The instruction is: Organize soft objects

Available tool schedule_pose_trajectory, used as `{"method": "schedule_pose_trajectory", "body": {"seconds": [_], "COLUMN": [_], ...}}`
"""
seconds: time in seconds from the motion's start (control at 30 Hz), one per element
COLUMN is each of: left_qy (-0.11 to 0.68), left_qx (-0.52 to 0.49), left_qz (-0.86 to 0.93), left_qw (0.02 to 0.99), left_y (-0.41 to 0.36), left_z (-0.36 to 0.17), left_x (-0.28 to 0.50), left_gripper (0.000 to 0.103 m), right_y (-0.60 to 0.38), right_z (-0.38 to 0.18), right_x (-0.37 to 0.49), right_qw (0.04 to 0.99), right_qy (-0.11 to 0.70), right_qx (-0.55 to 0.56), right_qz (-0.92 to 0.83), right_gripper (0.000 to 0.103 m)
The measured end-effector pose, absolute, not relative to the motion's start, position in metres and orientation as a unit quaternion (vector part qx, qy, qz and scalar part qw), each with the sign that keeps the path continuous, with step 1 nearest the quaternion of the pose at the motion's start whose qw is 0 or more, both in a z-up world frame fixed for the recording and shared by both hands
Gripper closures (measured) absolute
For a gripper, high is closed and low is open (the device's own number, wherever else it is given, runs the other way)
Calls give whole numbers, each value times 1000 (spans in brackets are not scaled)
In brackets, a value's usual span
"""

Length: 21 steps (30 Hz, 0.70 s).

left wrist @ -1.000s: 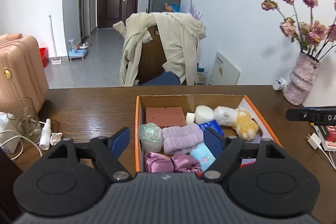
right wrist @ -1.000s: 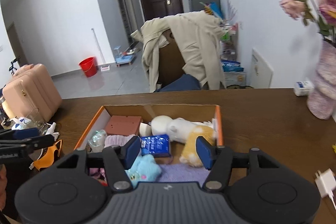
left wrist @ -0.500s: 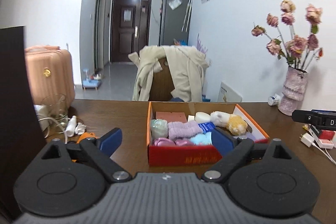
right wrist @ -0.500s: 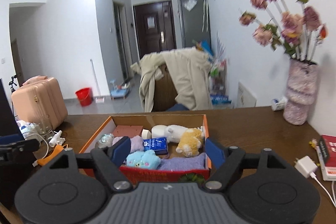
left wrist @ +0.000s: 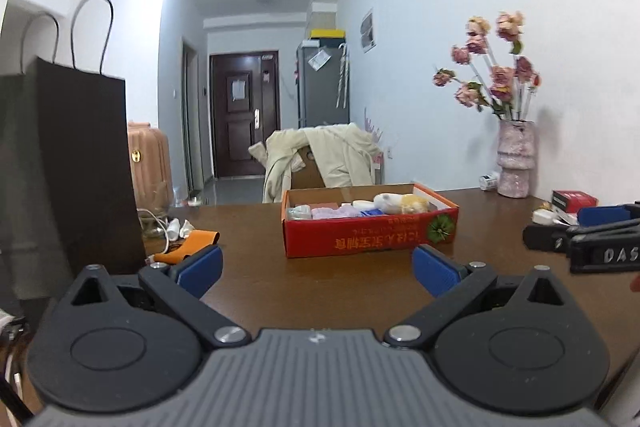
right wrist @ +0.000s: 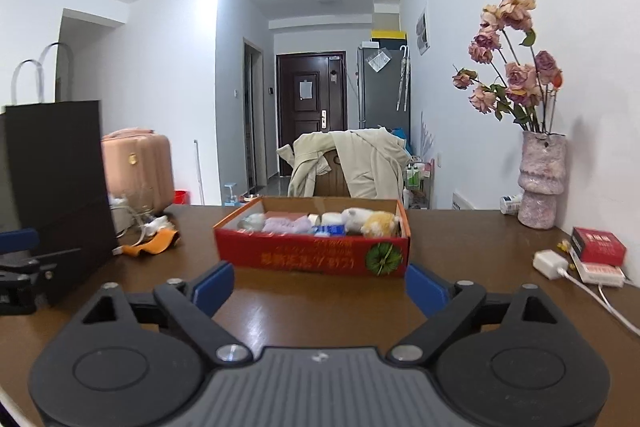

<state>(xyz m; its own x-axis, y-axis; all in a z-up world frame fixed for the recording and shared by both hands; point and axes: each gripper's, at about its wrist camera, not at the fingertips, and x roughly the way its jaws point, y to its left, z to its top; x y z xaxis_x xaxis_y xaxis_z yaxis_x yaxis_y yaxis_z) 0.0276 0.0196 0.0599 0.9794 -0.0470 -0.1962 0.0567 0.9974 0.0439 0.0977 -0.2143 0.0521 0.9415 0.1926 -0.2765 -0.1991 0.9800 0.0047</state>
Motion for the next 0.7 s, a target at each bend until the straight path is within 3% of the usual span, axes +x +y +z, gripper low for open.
{"method": "schedule_pose_trajectory", "body": {"seconds": [0.23, 0.7], "left_qy": [104, 105], "left_qx": [23, 16], "left_qz": [-23, -17], "left_qw": [994, 994], "left_y": [13, 18], "left_z": [54, 57], "left_x": [-3, 2], "left_gripper": [0, 0], "right_y": [-198, -196], "right_z": [28, 29], "right_x": [25, 32], "right_qw": [986, 983], "right_qy": [147, 158], "right_qx": [-13, -6], "right_qz": [76, 97], "right_gripper": [10, 9]}}
